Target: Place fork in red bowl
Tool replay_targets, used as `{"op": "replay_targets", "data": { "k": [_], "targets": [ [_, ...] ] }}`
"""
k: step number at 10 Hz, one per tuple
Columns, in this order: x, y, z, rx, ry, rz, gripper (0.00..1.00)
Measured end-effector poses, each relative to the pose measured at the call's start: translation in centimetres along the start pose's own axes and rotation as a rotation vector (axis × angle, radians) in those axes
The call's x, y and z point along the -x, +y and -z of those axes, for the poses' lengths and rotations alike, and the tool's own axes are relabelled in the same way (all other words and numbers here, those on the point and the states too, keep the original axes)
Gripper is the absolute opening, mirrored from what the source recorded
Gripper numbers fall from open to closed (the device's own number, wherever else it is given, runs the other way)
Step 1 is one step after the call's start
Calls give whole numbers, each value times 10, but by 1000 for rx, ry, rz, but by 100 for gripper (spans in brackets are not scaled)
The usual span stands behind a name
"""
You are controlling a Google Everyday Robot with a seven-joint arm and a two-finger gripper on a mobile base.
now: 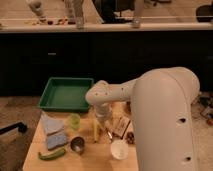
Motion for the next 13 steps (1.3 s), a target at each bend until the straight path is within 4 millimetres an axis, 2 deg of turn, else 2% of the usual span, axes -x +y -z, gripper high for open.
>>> {"op": "replay_targets", "data": {
  "k": [13],
  "targets": [
    [-5, -22, -26, -71, -91, 140, 53]
  ]
}}
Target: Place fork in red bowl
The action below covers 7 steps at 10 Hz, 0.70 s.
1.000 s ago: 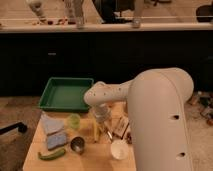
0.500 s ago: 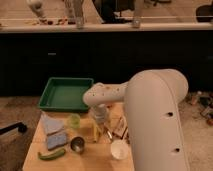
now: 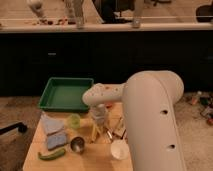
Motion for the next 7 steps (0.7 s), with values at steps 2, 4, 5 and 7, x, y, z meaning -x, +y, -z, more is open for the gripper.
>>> {"op": "replay_targets", "data": {
  "k": [2, 4, 5, 7],
  "targets": [
    [0, 0, 2, -3, 3, -2, 53],
    [1, 3, 0, -32, -8, 7, 52],
    [-3, 9, 0, -63, -1, 2, 46],
    [4, 10, -2, -60, -14, 4, 27]
  ]
}}
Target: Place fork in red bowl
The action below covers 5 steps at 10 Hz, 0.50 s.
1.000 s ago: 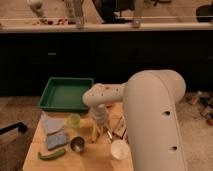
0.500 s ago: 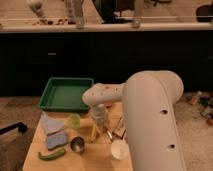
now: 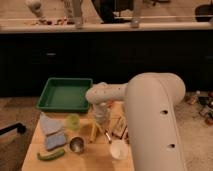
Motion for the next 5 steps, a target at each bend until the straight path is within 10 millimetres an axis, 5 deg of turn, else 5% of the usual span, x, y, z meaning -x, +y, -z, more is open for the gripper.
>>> {"op": "replay_targets", "data": {
  "k": [2, 5],
  "targets": [
    [-2, -1, 2, -5, 4, 3, 14],
    [-3, 1, -2, -64, 2, 9, 14]
  ]
}}
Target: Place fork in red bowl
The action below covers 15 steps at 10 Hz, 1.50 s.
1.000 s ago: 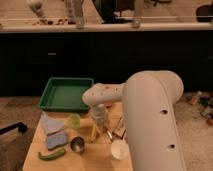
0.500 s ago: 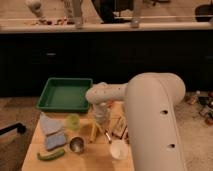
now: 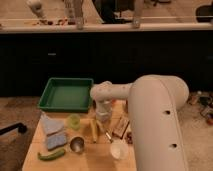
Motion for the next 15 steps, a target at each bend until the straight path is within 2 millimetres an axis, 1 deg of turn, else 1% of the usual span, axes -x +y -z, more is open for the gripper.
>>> {"op": "replay_targets", "data": {
  "k": [4, 5, 6, 8, 12, 15],
  "targets": [
    [0, 1, 4, 11, 5, 2, 14],
    [2, 2, 10, 35, 20, -6, 14],
    [5, -1, 21, 64, 37, -13, 14],
    [5, -5, 33, 104, 63, -18, 14],
    [6, -9, 44, 140, 89, -29, 14],
    [5, -3, 53, 155, 107, -66, 14]
  ]
}}
